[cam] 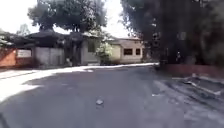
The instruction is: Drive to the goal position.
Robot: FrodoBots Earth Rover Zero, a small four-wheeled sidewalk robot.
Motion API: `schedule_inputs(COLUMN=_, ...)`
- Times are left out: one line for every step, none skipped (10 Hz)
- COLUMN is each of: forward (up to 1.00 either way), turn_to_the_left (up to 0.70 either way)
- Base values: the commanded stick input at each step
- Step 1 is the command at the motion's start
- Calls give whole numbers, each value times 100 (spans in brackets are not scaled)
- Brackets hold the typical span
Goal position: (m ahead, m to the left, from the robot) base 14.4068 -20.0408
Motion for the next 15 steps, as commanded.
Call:
schedule_inputs(forward=100, turn_to_the_left=-4)
schedule_inputs(forward=100, turn_to_the_left=-4)
schedule_inputs(forward=100, turn_to_the_left=-5)
schedule_inputs(forward=100, turn_to_the_left=-7)
schedule_inputs(forward=100, turn_to_the_left=-15)
schedule_inputs(forward=100, turn_to_the_left=-10)
schedule_inputs(forward=100, turn_to_the_left=-5)
schedule_inputs(forward=100, turn_to_the_left=-2)
schedule_inputs(forward=100, turn_to_the_left=0)
schedule_inputs(forward=100, turn_to_the_left=0)
schedule_inputs(forward=100, turn_to_the_left=0)
schedule_inputs(forward=100, turn_to_the_left=0)
schedule_inputs(forward=100, turn_to_the_left=0)
schedule_inputs(forward=100, turn_to_the_left=0)
schedule_inputs(forward=100, turn_to_the_left=0)
